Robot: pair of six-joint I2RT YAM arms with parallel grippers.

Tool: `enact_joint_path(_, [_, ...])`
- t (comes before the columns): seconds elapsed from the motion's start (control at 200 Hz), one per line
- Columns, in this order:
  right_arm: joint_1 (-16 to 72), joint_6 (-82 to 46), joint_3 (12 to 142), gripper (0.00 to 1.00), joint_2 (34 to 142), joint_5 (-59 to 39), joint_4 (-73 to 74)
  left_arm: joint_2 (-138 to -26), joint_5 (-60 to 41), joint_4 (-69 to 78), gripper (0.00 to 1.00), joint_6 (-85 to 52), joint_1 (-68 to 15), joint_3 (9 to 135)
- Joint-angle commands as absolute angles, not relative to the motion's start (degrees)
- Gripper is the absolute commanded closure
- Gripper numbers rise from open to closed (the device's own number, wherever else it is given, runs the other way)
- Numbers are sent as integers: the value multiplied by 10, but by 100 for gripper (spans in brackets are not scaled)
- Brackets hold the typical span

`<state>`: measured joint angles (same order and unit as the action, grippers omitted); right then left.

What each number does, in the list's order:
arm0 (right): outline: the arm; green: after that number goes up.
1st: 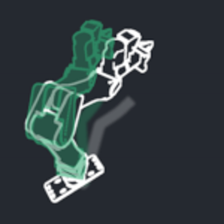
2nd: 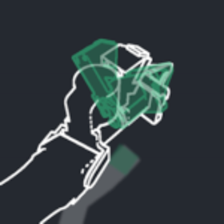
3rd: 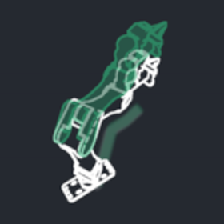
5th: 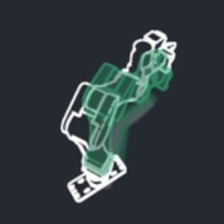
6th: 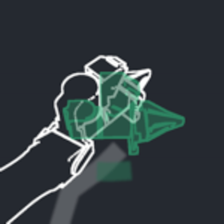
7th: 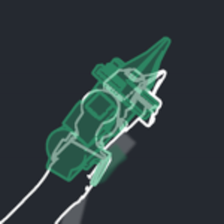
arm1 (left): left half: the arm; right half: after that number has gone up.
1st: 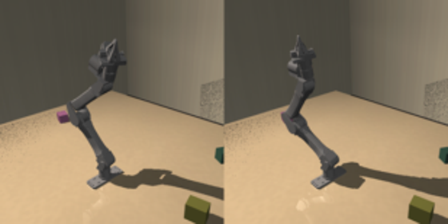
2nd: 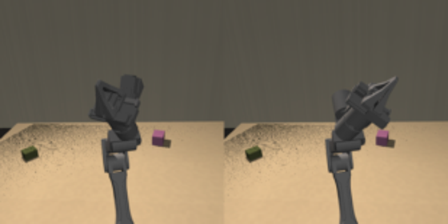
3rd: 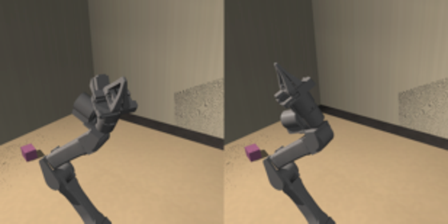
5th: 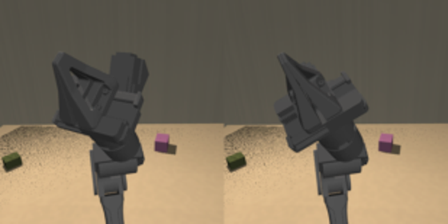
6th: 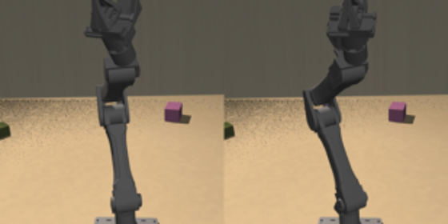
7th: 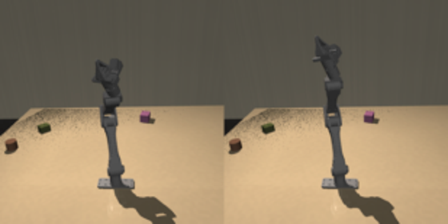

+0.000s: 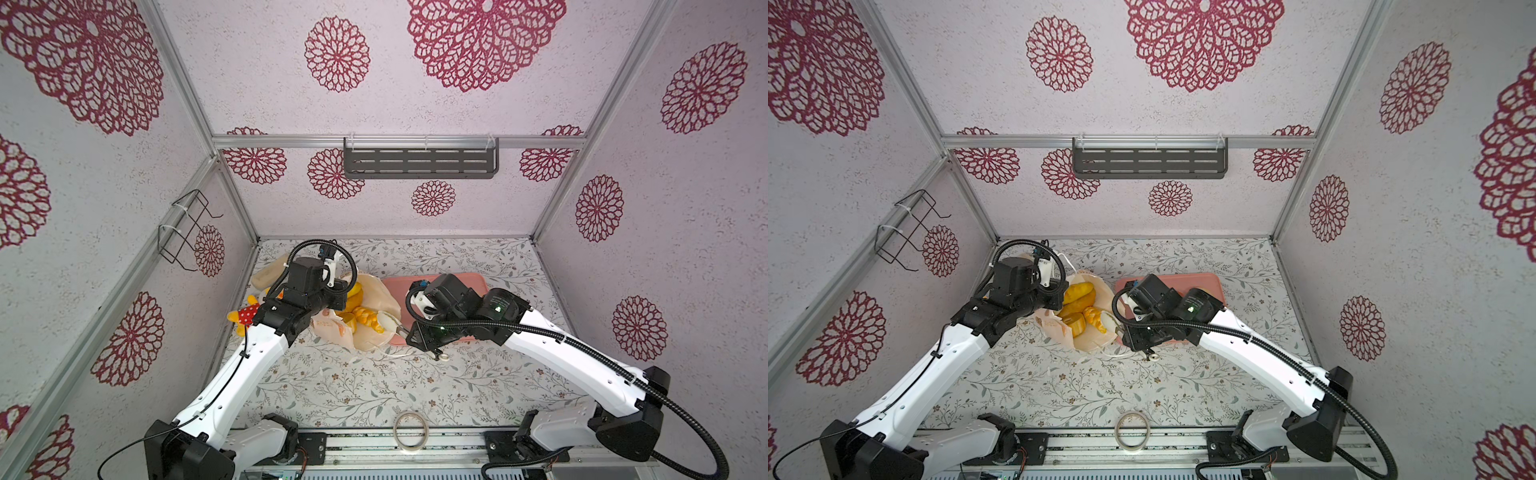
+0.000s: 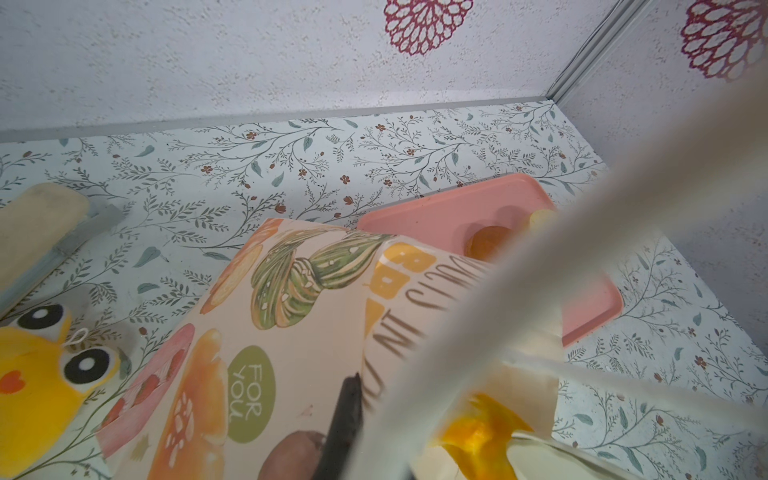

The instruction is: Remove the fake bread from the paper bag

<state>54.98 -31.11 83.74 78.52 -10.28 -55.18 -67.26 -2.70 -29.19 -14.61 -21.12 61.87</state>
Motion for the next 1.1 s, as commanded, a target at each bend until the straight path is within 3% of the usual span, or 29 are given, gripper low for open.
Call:
enact_joint_path(0.0, [555,-319,850,100,761,-93,-548,-677,-15,-283,100,-149,-213,632])
enact_joint_path(0.696, [540,-323,916,100,742,-55,-523,-703,-7,-291,100,-164,-214,645])
enact_joint_path(1.096, [530,-323,886,100,743,-73,-506,-706,-9,-293,100,-170,-213,644])
